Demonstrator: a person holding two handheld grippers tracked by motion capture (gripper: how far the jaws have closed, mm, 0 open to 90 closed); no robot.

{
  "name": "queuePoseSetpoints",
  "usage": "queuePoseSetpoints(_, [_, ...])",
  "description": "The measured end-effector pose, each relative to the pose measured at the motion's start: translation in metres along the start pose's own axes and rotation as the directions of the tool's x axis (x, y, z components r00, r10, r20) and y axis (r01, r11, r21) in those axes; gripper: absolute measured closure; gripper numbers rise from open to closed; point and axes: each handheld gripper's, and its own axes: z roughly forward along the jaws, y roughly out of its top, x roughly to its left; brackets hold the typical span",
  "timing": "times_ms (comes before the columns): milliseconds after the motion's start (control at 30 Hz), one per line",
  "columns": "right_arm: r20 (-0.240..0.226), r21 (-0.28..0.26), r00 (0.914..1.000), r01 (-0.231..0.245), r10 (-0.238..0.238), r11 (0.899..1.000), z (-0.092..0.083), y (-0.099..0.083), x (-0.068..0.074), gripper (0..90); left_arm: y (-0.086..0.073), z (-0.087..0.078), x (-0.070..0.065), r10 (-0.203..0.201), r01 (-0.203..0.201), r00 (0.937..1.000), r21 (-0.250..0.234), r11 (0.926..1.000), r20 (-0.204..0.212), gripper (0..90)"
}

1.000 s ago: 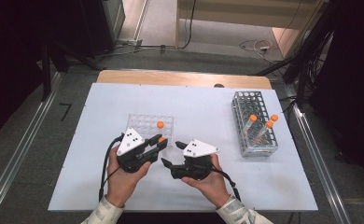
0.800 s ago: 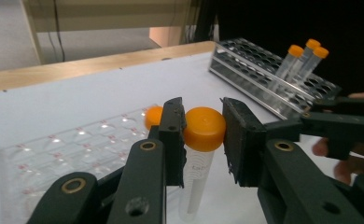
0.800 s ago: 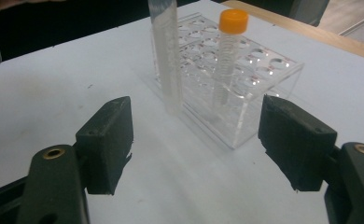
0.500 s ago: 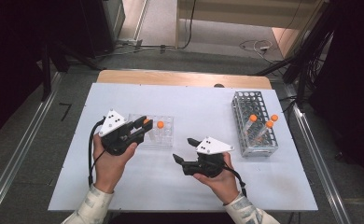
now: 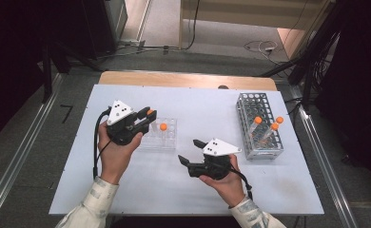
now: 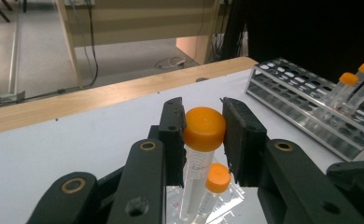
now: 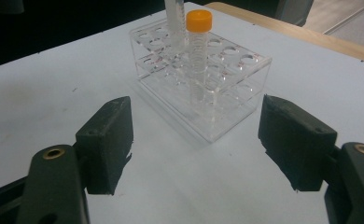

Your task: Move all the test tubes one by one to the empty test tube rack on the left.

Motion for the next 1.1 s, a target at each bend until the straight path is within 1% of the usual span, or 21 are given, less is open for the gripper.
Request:
queuePoseSetpoints(133, [-0.001, -0.003, 1.0, -0.001, 0.001, 1.0, 0.0, 0.0, -0.001, 24.1, -0.002, 0.005, 0.0, 0.009, -0.009, 0.9999, 0.009, 0.9999, -0.009, 70.3])
queuePoseSetpoints(200, [-0.003, -0.003, 1.0, -0.004, 0.004, 1.0, 0.0, 0.0, -0.001, 23.5, -0.003, 0.007, 0.0, 0.021, -0.021, 0.9996, 0.01, 0.9997, -0.019, 70.3])
queuePoseSetpoints(300, [-0.007, -0.006, 0.9999, -0.009, 0.009, 1.0, -0.001, 0.0, -0.002, 23.0, -0.004, 0.009, -0.001, 0.024, -0.024, 0.9995, 0.013, 0.9996, -0.022, 70.3])
queuePoseSetpoints(433, [-0.01, -0.013, 0.9999, -0.001, 0.001, 1.0, -0.002, 0.0, -0.002, 22.8, -0.005, 0.011, -0.002, 0.027, -0.027, 0.9994, 0.019, 0.9995, -0.022, 70.3])
queuePoseSetpoints(533, [-0.004, -0.011, 1.0, 0.002, -0.002, 1.0, -0.001, -0.001, -0.001, 22.9, -0.008, 0.012, -0.003, 0.034, -0.033, 0.9992, 0.026, 0.9991, -0.022, 70.3])
queuePoseSetpoints(867, [-0.004, -0.007, 1.0, -0.005, 0.005, 1.0, -0.002, -0.001, -0.001, 22.8, -0.03, 0.021, -0.005, 0.039, -0.036, 0.9987, 0.068, 0.997, -0.034, 70.1])
queuePoseSetpoints(1033, [-0.004, -0.005, 1.0, -0.006, 0.006, 1.0, -0.001, -0.001, -0.001, 22.9, -0.036, 0.024, -0.006, 0.048, -0.045, 0.998, 0.079, 0.9958, -0.041, 70.1])
queuePoseSetpoints(1100, [-0.004, -0.004, 1.0, -0.005, 0.005, 1.0, -0.001, -0.001, -0.001, 22.8, -0.038, 0.024, -0.006, 0.042, -0.038, 0.9981, 0.077, 0.9963, -0.044, 70.0])
